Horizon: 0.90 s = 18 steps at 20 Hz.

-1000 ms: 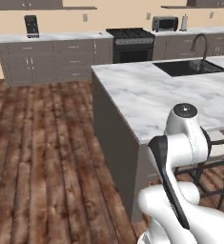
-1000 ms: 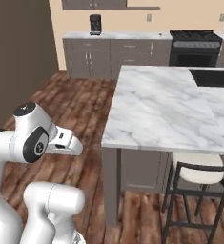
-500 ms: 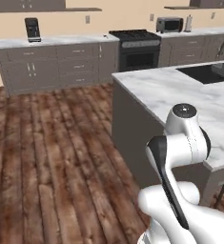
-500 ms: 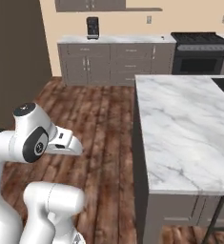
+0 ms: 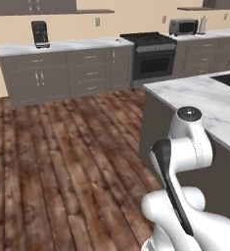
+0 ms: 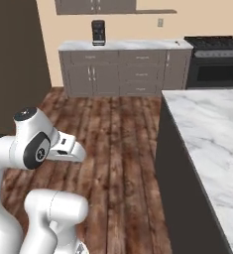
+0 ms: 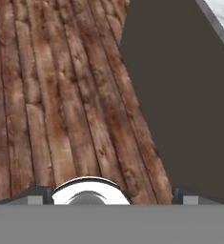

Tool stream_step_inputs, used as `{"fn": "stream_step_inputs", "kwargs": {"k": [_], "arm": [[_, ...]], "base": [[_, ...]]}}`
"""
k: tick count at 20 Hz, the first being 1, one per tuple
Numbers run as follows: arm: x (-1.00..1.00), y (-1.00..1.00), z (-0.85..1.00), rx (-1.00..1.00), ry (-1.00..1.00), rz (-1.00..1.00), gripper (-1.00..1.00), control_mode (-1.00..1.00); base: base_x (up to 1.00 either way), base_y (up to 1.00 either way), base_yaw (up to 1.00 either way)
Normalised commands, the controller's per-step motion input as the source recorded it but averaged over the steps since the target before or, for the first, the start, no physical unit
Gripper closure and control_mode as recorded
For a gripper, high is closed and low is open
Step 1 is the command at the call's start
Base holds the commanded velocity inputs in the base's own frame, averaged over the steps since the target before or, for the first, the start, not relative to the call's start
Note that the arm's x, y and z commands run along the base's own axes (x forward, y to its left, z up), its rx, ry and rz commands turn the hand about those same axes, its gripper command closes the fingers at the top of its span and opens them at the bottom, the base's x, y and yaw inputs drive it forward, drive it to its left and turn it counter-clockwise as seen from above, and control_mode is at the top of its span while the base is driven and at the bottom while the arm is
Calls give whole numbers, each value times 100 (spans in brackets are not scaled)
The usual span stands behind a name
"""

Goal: Take the fork and place it on the left side of the plate. Then take the spoon and place it on the right side of the plate. Make sure they're directly next to the plate.

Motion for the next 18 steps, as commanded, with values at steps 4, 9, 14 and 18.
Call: {"fn": "stream_step_inputs", "kwargs": {"k": [4,9,14,18], "arm": [[0,0,0,0,0,0,-100,100],[0,0,0,0,0,0,-100,100],[0,0,0,0,0,0,-100,100],[0,0,0,0,0,0,-100,100]], "base": [[100,77,-8],[100,57,-6],[100,48,-6],[100,26,-8]]}}
